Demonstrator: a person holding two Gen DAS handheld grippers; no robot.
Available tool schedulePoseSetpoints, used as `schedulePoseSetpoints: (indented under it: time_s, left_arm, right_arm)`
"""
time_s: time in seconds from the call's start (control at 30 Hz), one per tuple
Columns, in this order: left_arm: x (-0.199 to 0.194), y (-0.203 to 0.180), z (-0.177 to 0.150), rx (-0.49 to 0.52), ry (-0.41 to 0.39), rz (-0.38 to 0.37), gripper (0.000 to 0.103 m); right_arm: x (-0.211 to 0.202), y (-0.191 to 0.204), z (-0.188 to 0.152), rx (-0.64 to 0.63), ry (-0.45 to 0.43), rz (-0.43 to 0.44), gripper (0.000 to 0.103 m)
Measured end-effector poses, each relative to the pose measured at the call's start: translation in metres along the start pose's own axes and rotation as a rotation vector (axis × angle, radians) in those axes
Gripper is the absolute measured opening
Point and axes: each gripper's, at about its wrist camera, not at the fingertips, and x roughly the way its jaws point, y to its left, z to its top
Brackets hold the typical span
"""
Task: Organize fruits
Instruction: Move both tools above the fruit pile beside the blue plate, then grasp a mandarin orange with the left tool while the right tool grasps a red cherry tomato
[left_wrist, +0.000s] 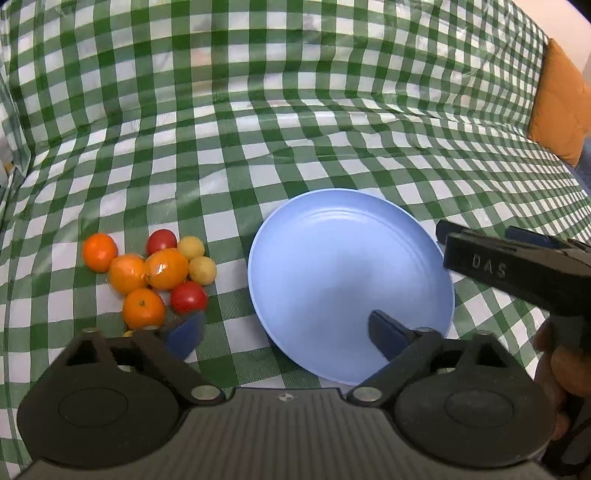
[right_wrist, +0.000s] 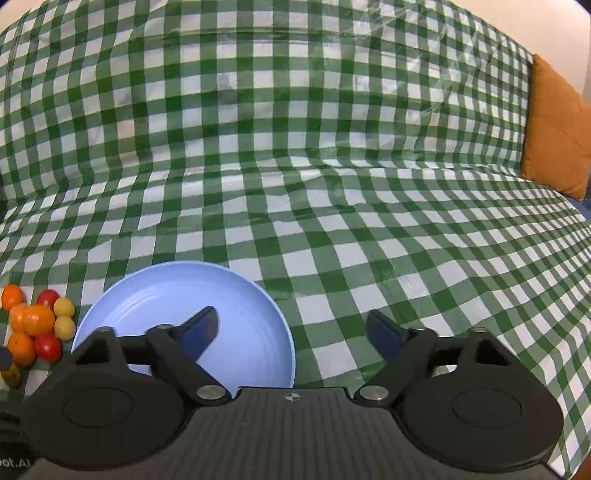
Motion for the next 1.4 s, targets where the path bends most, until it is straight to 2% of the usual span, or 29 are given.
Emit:
schedulePoseSetpoints:
  time_s: [0.07, 0.13, 0.23, 0.3, 0.4, 0.53, 0.63, 0.77, 0.93, 1.1, 1.2, 1.4]
  left_arm:
    - [-0.001, 0.003, 0.0, 0.005, 0.0, 0.001, 0.072]
    - [0.001, 0.005, -0.001, 0.004, 0.004, -0.006, 0.046]
    - [-0.004, 0.005, -0.003, -0.012, -0.002, -0.023, 0.029]
    - [-0.01, 0.008, -0.001, -0.033, -0.01, -0.034, 0.025]
    - [-0.013, 0.032, 0.006, -0.106, -0.02, -0.013, 0.025]
    - [-0.008, 0.082, 0.013, -0.245, -0.01, 0.038, 0.025]
    - [-0.006, 0.112, 0.011, -0.33, 0.009, 0.066, 0.025]
    - [-0.006, 0.138, 0.007, -0.43, 0.048, 0.06, 0.026]
    - [0.001, 0.149, 0.002, -0.515, 0.119, 0.003, 0.036]
    - [0.013, 0.156, -0.002, -0.566, 0.168, -0.025, 0.038]
    - [0.018, 0.156, -0.001, -0.579, 0.184, -0.045, 0.043]
    - [0.023, 0.154, 0.0, -0.582, 0.192, -0.048, 0.044]
  right_arm:
    - [-0.001, -0.001, 0.001, 0.016, -0.015, -0.01, 0.07]
    - [-0.002, 0.0, 0.002, 0.027, -0.031, -0.02, 0.06]
    - [-0.004, 0.003, 0.003, 0.04, -0.048, -0.014, 0.05]
    - [-0.004, 0.006, 0.003, 0.044, -0.054, 0.001, 0.045]
    - [-0.006, 0.014, 0.002, 0.042, -0.066, 0.041, 0.042]
    - [-0.013, 0.032, 0.0, 0.024, -0.083, 0.128, 0.035]
    - [-0.017, 0.055, -0.005, -0.025, -0.08, 0.198, 0.018]
    - [-0.023, 0.091, -0.012, -0.113, -0.065, 0.323, 0.018]
    - [-0.024, 0.13, -0.026, -0.222, -0.027, 0.448, 0.019]
    - [-0.01, 0.154, -0.037, -0.281, 0.048, 0.468, 0.025]
    - [-0.005, 0.165, -0.043, -0.312, 0.07, 0.472, 0.038]
    - [0.003, 0.174, -0.043, -0.328, 0.09, 0.444, 0.039]
